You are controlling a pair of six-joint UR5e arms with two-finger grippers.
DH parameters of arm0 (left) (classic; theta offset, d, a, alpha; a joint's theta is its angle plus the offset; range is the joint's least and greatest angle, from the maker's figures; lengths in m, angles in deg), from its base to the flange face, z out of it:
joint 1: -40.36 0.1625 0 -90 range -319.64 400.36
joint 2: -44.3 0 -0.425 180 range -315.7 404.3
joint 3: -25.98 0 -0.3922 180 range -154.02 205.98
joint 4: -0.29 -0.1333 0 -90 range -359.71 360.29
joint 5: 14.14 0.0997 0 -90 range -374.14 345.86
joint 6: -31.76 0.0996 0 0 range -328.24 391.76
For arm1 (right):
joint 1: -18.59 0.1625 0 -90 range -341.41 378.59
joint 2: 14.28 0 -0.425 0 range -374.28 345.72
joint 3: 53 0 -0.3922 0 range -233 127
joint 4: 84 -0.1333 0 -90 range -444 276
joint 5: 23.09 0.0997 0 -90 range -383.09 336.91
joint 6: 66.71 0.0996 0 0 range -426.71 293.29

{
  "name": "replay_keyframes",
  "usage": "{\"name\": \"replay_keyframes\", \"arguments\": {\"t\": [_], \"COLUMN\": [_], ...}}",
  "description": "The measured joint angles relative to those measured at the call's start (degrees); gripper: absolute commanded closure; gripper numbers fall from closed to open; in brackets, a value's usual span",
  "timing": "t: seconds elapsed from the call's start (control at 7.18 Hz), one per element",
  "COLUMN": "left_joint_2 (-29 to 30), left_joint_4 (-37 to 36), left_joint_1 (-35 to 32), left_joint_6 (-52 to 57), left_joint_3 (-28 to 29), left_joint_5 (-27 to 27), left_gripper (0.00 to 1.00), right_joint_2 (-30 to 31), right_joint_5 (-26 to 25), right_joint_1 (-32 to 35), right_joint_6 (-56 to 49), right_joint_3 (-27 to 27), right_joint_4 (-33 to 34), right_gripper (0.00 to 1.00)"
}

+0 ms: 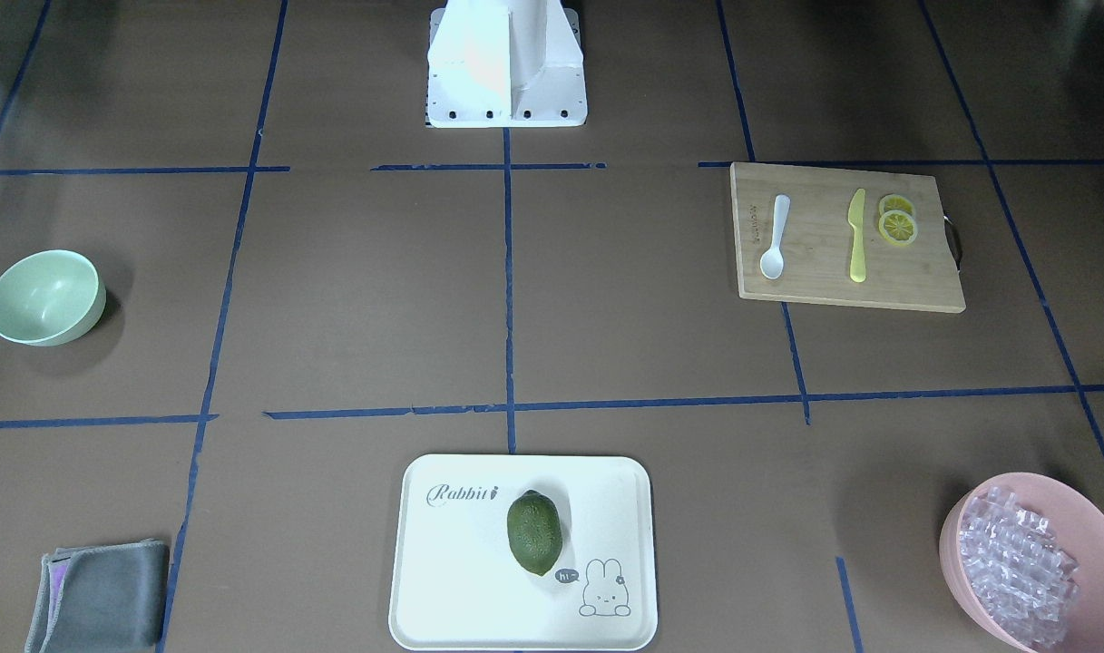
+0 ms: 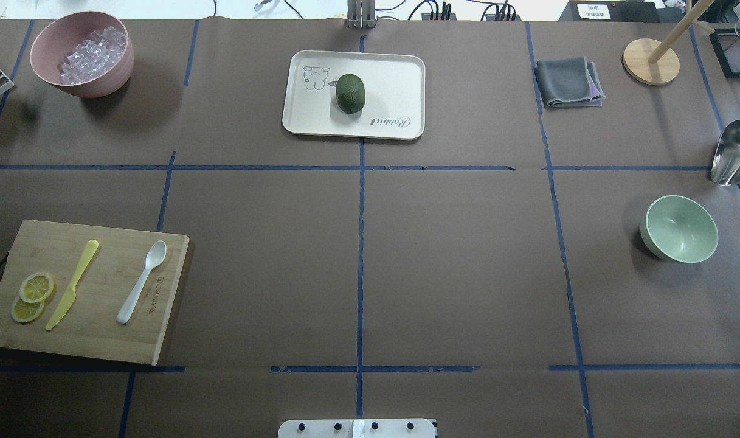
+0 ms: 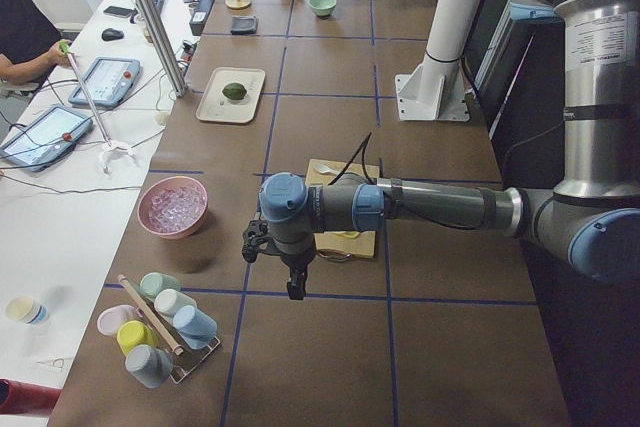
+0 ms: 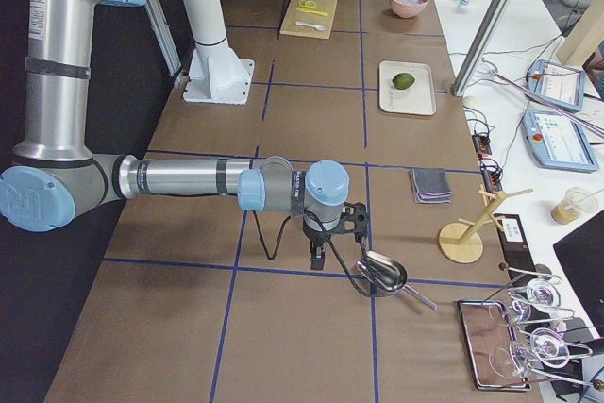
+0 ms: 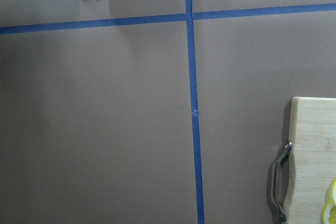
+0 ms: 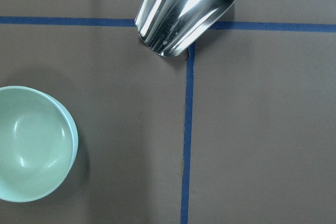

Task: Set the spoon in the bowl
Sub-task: 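Lower the right gripper toward the pale green bowl's rim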

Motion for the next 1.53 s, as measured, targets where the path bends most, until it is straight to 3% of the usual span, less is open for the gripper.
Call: {"name": "replay_keyframes", "arguments": {"t": [1.11, 1.53], "left_joint_2": [-0.39, -0.47], "left_joint_4": [0.67, 1.42], "left_joint_1": [0.31, 0.54], "left_joint_6": [-0.33, 0.02], "left_joint_3": [-1.03, -1.37], "left_joint_5": [-0.27, -0.40], "left_gripper": [0.00, 0.00], "right_joint_2": [-0.09, 0.21], "right_joint_5": [0.72, 1.08], "right_joint_1": [-1.01, -3.72], "right_joint_6": [-0.06, 0.13], "right_joint_3": [-0.22, 0.49], "right_joint_4": [-0.54, -5.37], "right_gripper": [0.00, 0.03]}}
